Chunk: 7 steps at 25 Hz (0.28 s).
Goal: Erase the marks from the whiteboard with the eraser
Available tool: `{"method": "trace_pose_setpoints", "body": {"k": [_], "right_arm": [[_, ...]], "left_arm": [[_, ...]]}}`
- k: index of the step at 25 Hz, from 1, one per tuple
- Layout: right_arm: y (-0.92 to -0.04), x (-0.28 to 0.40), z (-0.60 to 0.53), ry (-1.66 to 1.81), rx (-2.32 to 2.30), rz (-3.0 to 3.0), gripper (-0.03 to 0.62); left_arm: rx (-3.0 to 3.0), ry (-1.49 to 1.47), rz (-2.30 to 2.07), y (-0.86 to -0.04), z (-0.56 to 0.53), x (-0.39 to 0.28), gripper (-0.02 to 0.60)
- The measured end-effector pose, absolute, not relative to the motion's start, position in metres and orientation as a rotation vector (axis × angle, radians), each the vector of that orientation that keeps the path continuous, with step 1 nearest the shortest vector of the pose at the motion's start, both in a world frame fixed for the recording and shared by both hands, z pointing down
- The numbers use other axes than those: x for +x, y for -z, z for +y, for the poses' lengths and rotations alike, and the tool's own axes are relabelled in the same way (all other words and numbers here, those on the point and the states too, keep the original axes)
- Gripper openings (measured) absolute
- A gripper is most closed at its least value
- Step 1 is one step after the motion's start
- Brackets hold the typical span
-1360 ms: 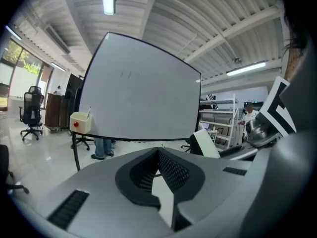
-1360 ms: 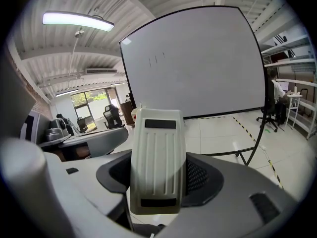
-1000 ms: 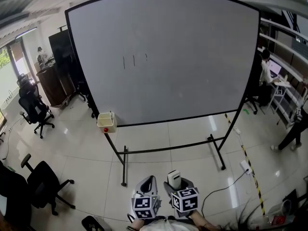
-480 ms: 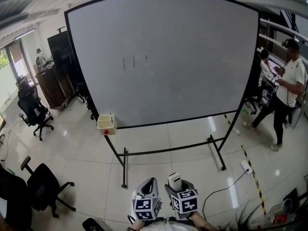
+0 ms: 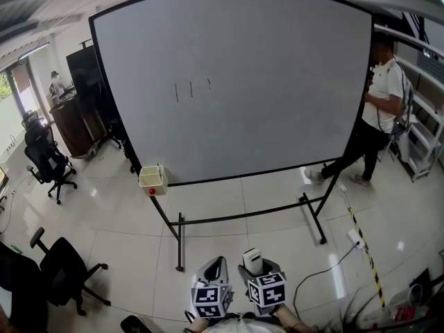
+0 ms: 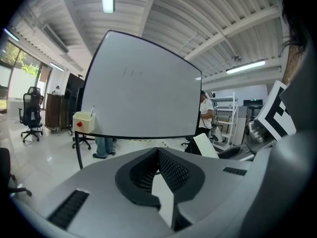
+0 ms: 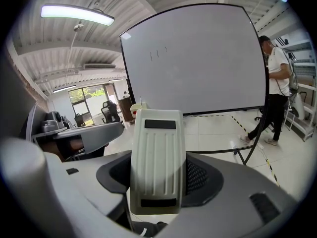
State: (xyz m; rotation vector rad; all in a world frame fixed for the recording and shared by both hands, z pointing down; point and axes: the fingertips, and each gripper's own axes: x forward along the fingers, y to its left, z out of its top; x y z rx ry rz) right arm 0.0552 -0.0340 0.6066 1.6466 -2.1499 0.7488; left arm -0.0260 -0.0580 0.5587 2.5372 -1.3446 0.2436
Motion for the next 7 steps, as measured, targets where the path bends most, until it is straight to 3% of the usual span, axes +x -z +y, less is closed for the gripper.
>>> {"method": "trace_pose_setpoints", "body": {"k": [7], "right_arm": [[-0.6064, 0.0551, -0.0357, -0.748, 1.642, -2.150, 0.285]], "left_arm": [[2.537, -0.241, -1.342, -0.5582, -0.0595, -0.0253, 0.000]]}}
